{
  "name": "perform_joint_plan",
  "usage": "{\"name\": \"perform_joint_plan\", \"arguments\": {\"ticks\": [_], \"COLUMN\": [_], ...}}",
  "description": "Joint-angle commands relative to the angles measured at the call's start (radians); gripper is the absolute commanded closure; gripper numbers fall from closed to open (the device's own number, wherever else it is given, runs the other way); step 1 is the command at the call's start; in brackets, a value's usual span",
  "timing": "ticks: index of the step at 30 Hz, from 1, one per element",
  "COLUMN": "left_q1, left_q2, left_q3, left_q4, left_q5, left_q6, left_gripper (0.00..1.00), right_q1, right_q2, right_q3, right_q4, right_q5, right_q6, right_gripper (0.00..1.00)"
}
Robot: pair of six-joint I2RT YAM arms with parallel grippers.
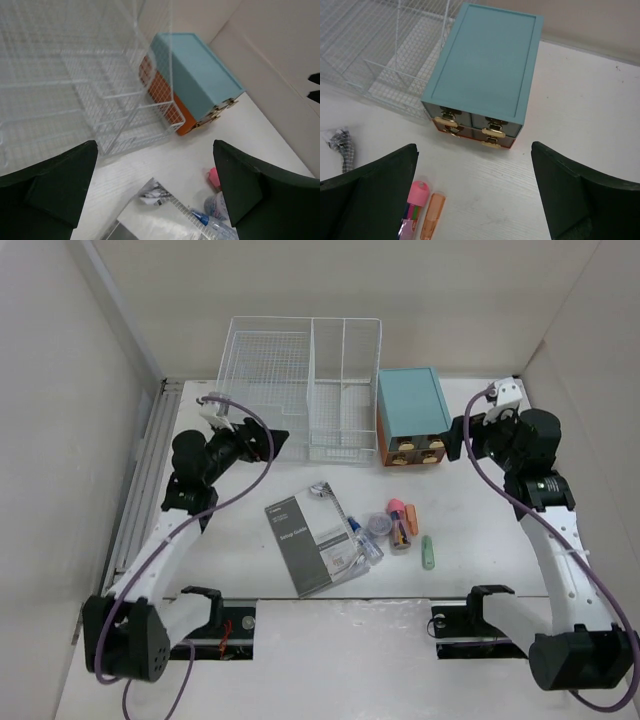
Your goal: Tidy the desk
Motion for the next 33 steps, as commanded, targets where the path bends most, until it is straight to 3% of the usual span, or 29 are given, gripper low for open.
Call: {"name": "perform_joint_plan", "arguments": {"ticks": [1,5,8,9,12,14,17,20,21,22,23,24,25,26,27,28,31,32,33], "left_q1": [-0.097,-0.230,-0.258,-0.258,-0.267,-0.267,-0.312,-0.414,-0.507,-0.555,-0.598,-0.657,-0.674,-0.691,-0.706,-0.740,-0.784,-0.794,-0.794], "left_q2": [-0.162,-0.314,-0.388,-0.403,-0.390,-0.336,-0.272,-0.259,-0.259,-0.259,-0.273,-0.282,-0.296,-0.296,-0.313,-0.340,-0.405,-0.420,-0.437], "left_q3": [-0.011,-0.055,-0.136,-0.161,-0.186,-0.151,-0.072,-0.051,-0.051,-0.074,-0.089,-0.104,-0.115,-0.138,-0.149,-0.163,-0.206,-0.233,-0.247], "left_q4": [0.079,0.079,0.145,0.163,0.212,0.119,-0.113,-0.240,-0.277,-0.286,-0.286,-0.286,-0.298,-0.299,-0.320,-0.340,-0.437,-0.465,-0.492], "left_q5": [-0.051,-0.137,-0.151,-0.151,-0.107,-0.076,-0.143,-0.370,-0.436,-0.579,-0.643,-0.691,-0.731,-0.775,-0.811,-0.840,-0.955,-1.001,-1.013], "left_q6": [0.160,0.276,0.092,0.067,0.032,0.021,-0.031,-0.060,-0.075,-0.092,-0.121,-0.149,-0.213,-0.233,-0.262,-0.295,-0.397,-0.449,-0.474], "left_gripper": [0.00,0.00,0.00,0.00,0.00,0.00,0.00,0.00,0.08,0.23,0.36,0.41,0.44,0.44,0.44,0.33,0.23,0.17,0.17], "right_q1": [-0.002,-0.002,-0.002,-0.002,-0.002,-0.002,-0.002,-0.002,-0.002,-0.002,-0.002,-0.002,0.007,0.020,0.074,0.112,0.292,0.336,0.376], "right_q2": [-0.069,-0.102,-0.102,-0.093,-0.093,-0.082,-0.082,-0.071,-0.071,-0.061,-0.061,-0.051,-0.051,-0.039,-0.022,-0.010,0.068,0.138,0.180], "right_q3": [0.001,-0.027,-0.006,-0.006,0.005,0.005,0.016,0.016,0.027,0.027,0.027,0.018,0.008,0.008,-0.004,-0.004,-0.032,-0.032,-0.032], "right_q4": [0.032,0.042,0.032,0.044,0.044,0.032,0.001,-0.033,-0.051,-0.060,-0.060,-0.060,-0.071,-0.071,-0.071,-0.071,0.004,0.021,0.035], "right_q5": [-0.065,-0.039,0.087,0.184,0.277,0.277,0.232,0.120,0.043,-0.041,-0.083,-0.153,-0.233,-0.364,-0.420,-0.457,-0.465,-0.439,-0.387], "right_q6": [-0.047,-0.117,-0.104,-0.104,-0.095,-0.095,-0.109,-0.144,-0.237,-0.227,-0.206,-0.206,-0.206,-0.216,-0.225,-0.235,-0.226,-0.197,-0.187], "right_gripper": [0.00,0.00,0.00,0.00,0.00,0.00,0.00,0.02,0.21,0.59,0.88,0.96,0.80,0.48,0.00,0.00,0.00,0.00,0.00]}}
